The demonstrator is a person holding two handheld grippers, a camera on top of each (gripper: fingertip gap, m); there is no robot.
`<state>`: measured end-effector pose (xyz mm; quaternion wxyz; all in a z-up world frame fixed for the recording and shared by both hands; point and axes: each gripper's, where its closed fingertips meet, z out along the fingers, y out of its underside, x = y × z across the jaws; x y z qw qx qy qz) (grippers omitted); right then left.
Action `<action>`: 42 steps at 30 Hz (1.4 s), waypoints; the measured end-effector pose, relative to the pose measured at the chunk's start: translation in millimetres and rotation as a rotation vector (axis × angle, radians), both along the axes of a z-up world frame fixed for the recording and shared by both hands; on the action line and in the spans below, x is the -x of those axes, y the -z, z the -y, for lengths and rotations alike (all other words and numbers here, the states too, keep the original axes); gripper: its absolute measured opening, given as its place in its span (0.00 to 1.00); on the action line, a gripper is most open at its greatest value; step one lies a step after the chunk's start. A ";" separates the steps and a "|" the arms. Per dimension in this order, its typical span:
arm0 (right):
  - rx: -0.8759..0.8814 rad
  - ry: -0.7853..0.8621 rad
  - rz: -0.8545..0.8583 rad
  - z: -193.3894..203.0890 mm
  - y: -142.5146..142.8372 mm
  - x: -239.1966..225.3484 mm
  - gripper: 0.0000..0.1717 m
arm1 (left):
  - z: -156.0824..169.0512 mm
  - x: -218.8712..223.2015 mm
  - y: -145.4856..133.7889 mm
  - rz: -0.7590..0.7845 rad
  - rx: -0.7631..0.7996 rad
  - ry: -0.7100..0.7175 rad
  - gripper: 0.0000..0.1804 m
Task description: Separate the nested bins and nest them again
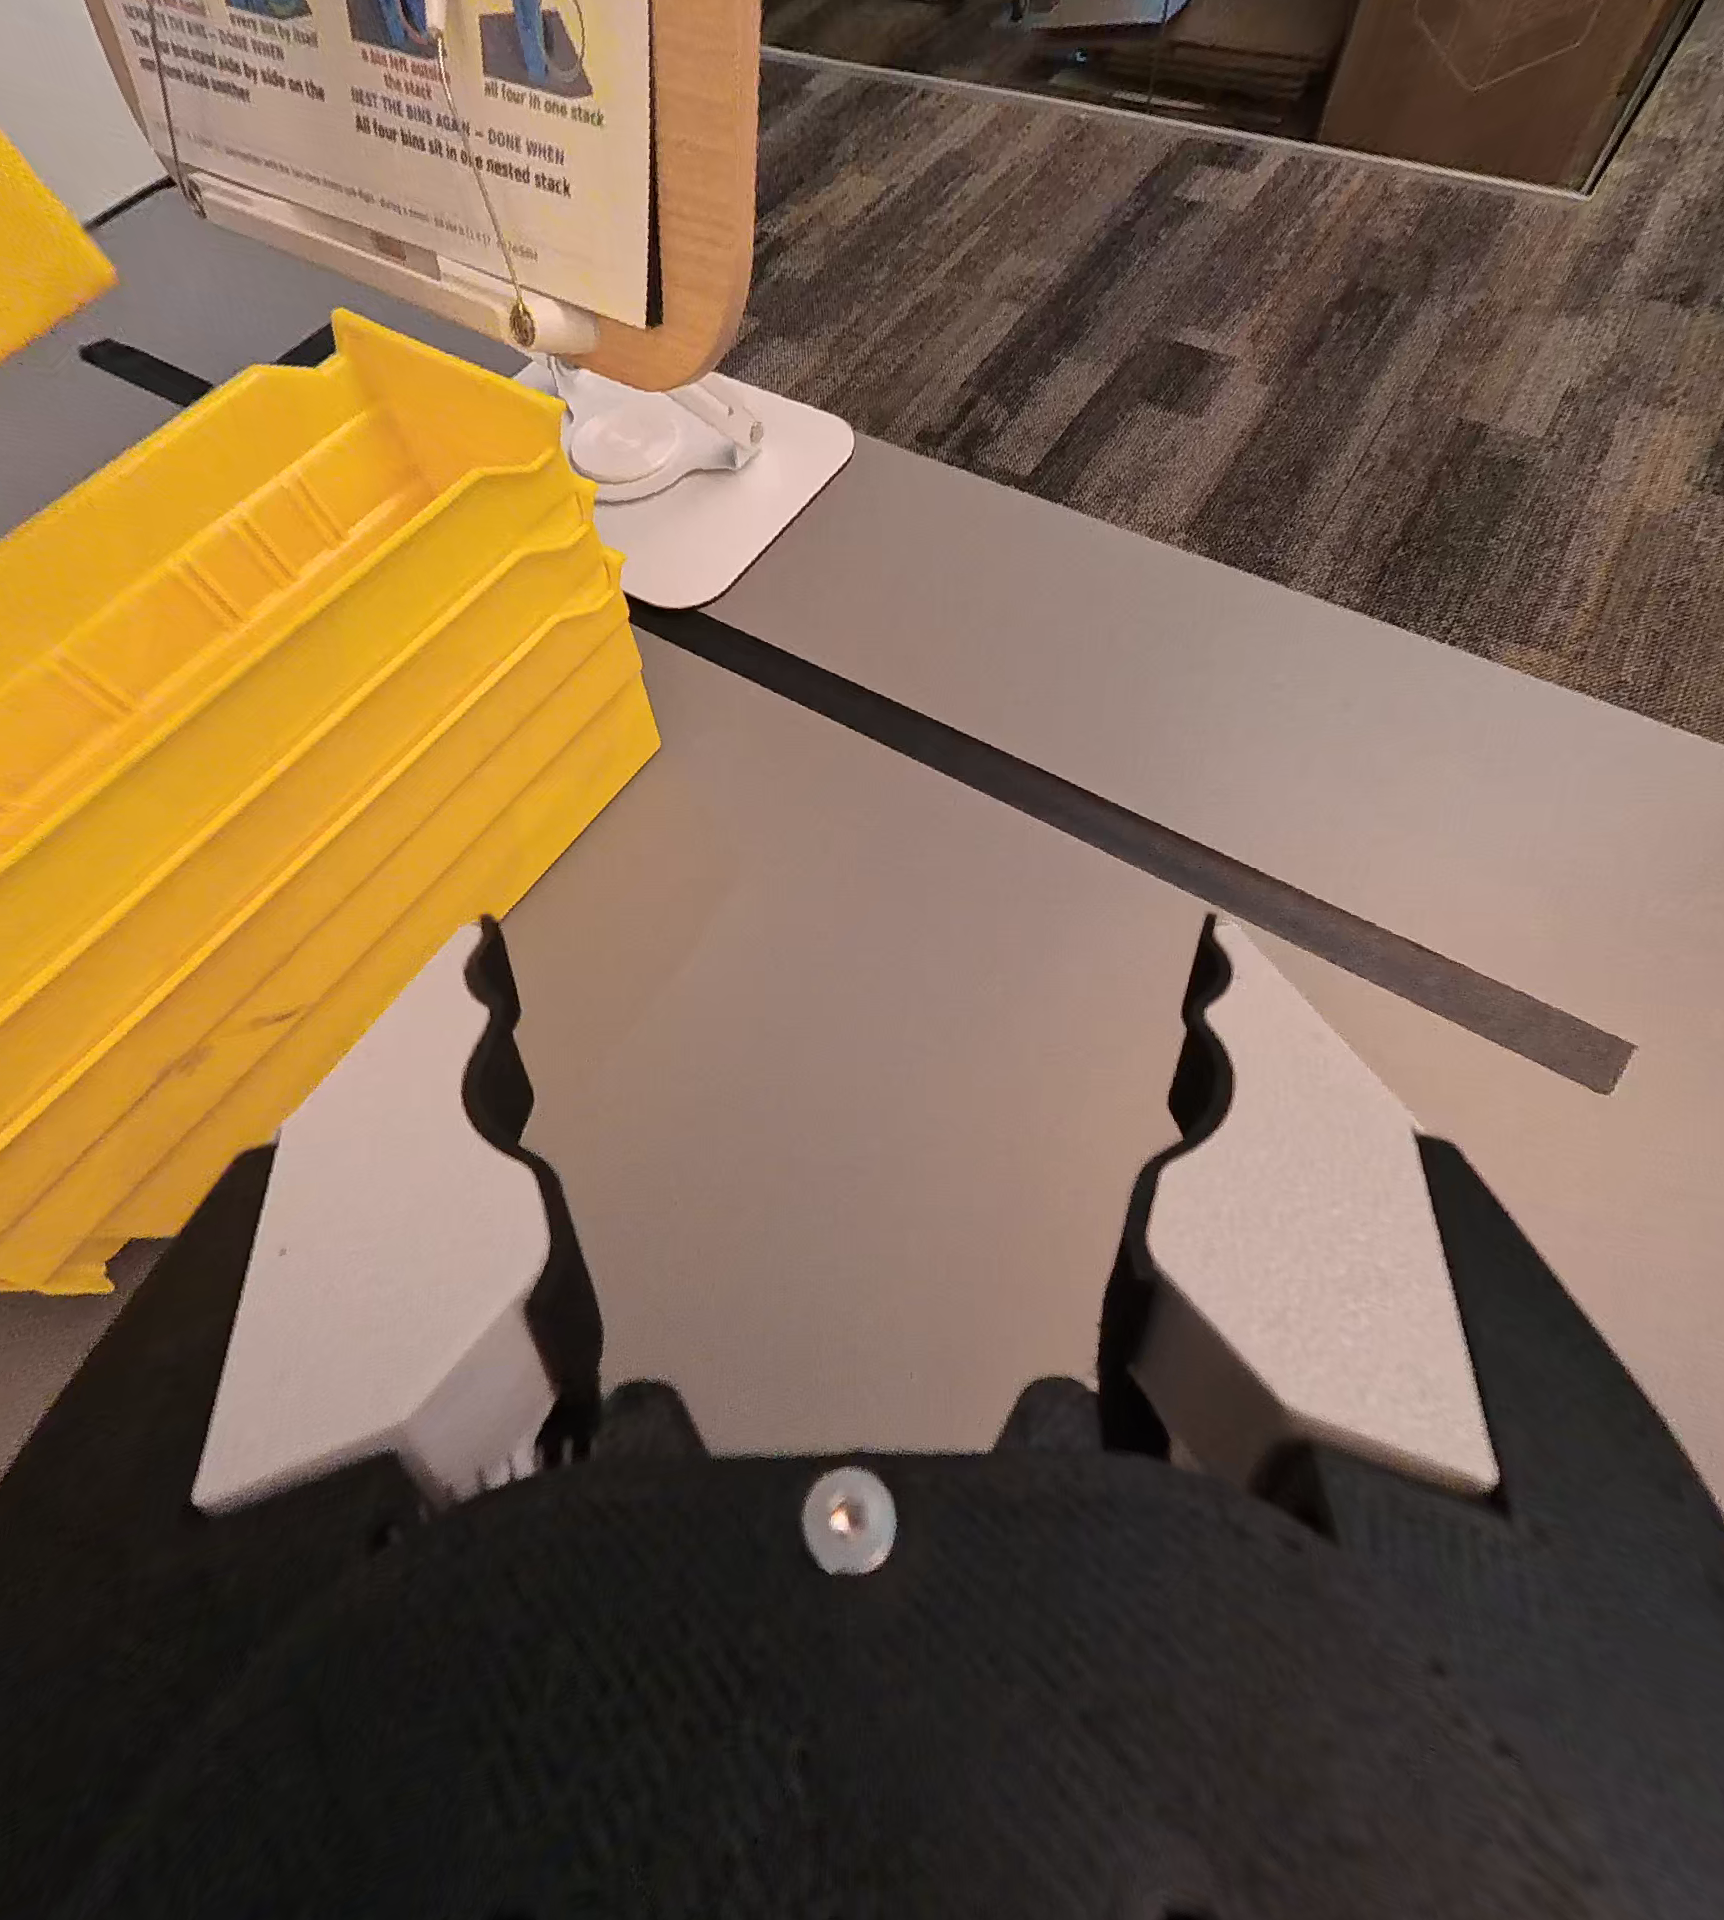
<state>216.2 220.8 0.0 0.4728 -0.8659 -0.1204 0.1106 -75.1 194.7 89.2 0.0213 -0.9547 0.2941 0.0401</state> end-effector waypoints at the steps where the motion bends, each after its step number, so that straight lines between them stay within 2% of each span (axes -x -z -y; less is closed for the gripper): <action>1: 0.007 -0.004 0.004 0.4 1.7 0.9 0.74 | -0.5 -6.7 3.5 -0.001 0.009 -0.006 0.63; 12: 0.095 -0.029 0.001 2.3 20.1 7.2 0.73 | -4.1 -47.1 39.6 -0.050 0.113 -0.091 0.64; 17: 0.114 -0.031 0.007 2.2 24.7 6.7 0.73 | -4.1 -57.7 39.3 -0.074 0.143 -0.145 0.65; 21: 0.113 -0.028 -0.001 2.7 24.1 5.0 0.73 | -0.3 -69.8 40.1 -0.023 0.197 -0.187 0.66; 32: 0.108 -0.031 -0.010 3.1 22.3 5.5 0.73 | -9.8 -62.0 44.4 0.033 0.191 -0.241 0.65; 42: 0.121 -0.033 -0.005 2.1 26.3 6.2 0.73 | -16.1 -56.9 72.5 0.013 0.226 -0.258 0.65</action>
